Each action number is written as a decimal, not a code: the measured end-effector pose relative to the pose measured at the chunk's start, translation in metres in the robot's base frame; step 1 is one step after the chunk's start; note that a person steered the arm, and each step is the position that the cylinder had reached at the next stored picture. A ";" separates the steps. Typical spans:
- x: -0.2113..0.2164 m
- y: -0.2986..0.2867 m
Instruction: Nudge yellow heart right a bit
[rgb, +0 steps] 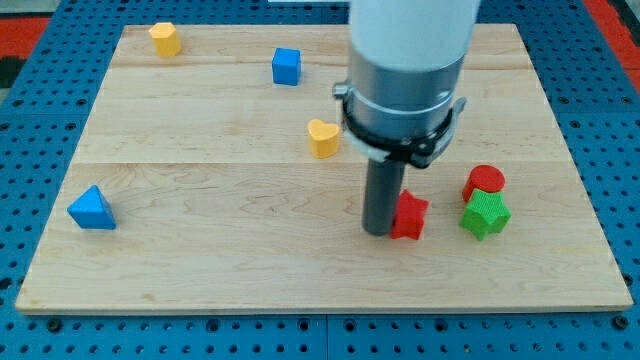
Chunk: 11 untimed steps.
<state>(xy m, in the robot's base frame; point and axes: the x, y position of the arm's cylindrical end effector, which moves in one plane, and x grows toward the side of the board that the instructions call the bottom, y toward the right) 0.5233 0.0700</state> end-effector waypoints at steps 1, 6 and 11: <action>0.007 0.061; -0.018 -0.150; -0.120 -0.119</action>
